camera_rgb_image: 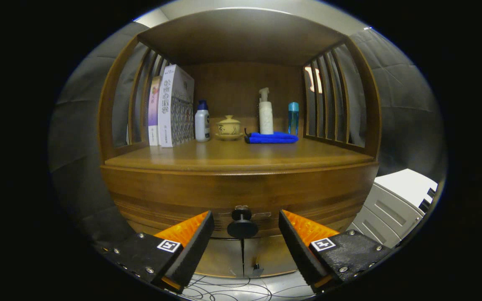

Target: Pull open the drawer, take out the items inside it, and place them on the countertop above the cabinet.

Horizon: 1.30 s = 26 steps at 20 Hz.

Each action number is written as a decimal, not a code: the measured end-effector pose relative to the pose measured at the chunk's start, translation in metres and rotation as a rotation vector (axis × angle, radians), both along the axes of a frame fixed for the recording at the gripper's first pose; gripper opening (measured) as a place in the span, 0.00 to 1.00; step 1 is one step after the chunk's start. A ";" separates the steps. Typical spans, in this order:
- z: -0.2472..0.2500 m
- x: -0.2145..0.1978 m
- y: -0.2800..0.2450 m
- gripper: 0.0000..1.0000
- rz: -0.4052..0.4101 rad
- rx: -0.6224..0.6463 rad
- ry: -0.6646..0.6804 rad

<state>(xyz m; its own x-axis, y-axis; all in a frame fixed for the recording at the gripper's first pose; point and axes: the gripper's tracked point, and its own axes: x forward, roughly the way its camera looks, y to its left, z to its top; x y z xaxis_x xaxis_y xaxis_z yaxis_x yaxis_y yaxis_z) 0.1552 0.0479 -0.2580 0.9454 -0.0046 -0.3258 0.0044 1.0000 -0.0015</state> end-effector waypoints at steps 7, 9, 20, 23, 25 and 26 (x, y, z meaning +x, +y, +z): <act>-0.014 0.016 0.001 0.62 0.033 0.030 0.006; -0.015 0.017 0.001 0.50 0.034 0.027 0.001; -0.016 -0.001 -0.002 0.28 0.042 -0.005 -0.001; -0.015 -0.024 -0.005 0.28 0.036 0.007 -0.003; -0.012 -0.043 -0.006 0.28 0.040 0.005 -0.005; -0.013 -0.052 -0.006 0.28 0.046 -0.003 -0.006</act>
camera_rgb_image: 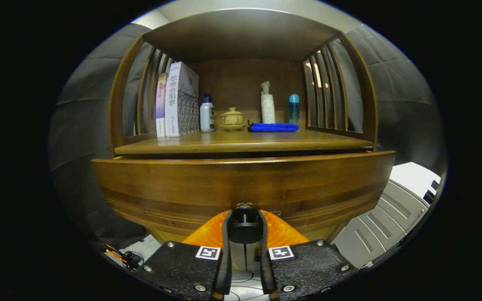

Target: Pull open the drawer, take out the items inside it, and place them on the countertop above the cabinet.

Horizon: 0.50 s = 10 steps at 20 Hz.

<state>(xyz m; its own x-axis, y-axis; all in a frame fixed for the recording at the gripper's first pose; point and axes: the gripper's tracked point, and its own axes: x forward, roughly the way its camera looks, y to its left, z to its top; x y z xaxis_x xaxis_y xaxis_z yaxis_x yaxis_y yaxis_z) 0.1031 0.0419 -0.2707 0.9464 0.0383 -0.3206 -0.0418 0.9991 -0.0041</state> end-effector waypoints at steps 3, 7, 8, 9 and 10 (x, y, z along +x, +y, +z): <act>0.002 -0.028 -0.001 0.28 -0.001 0.003 0.004; 0.001 -0.071 0.000 0.28 -0.013 0.047 0.006; -0.001 -0.079 0.002 0.28 -0.010 0.049 0.013; 0.000 -0.088 0.002 0.28 -0.001 0.045 0.015; -0.002 -0.094 0.005 0.28 0.005 0.043 0.026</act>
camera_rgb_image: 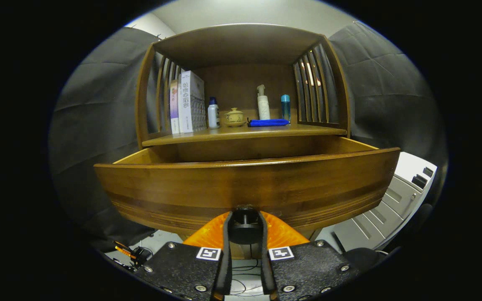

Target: Pull open the drawer, take out the items inside it, and place them on the countertop above the cabinet.

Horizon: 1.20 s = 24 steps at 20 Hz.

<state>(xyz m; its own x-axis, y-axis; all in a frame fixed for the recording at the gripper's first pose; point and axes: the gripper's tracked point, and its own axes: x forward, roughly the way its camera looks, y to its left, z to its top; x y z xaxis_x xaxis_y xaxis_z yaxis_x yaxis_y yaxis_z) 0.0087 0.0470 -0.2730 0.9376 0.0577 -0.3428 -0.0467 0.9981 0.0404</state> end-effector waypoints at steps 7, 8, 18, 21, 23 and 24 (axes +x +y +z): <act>-0.004 -0.056 0.004 0.28 0.030 -0.019 0.050; -0.006 -0.058 0.005 0.33 0.033 -0.021 0.050; 0.055 -0.070 0.013 0.86 0.108 0.009 -0.033; 0.102 -0.053 0.015 0.97 0.115 -0.051 -0.086; 0.120 -0.038 0.013 0.97 0.092 -0.063 -0.059; 0.124 -0.031 0.011 0.97 0.070 -0.059 -0.024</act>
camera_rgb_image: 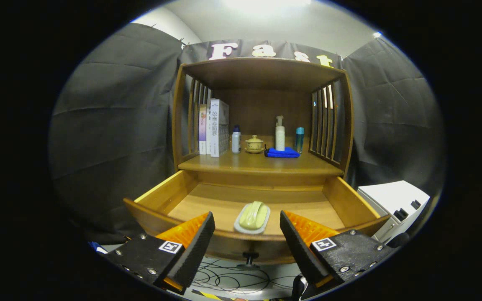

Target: Pull open the drawer, take out the items inside it, and place them on the countertop above the cabinet.

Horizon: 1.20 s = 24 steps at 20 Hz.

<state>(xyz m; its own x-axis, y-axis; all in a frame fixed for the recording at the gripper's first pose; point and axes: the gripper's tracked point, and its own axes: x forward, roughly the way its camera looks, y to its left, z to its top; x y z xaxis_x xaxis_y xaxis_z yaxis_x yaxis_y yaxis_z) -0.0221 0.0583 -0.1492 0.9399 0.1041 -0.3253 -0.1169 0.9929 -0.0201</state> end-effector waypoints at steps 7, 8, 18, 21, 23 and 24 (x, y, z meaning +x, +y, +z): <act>0.000 0.073 -0.013 0.97 -0.133 0.009 0.188; -0.006 0.082 -0.013 0.97 -0.144 0.011 0.218; -0.066 0.120 -0.016 0.97 -0.266 0.069 0.482; -0.081 0.125 -0.011 0.96 -0.265 0.084 0.521; -0.091 0.121 -0.010 0.93 -0.264 0.087 0.558; -0.095 0.120 -0.011 0.92 -0.266 0.087 0.570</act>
<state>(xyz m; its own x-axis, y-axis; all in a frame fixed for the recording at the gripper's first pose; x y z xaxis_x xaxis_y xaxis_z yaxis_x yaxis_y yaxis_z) 0.0977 0.0478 -0.2443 0.6192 -0.0606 -0.7829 0.1656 0.9847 0.0548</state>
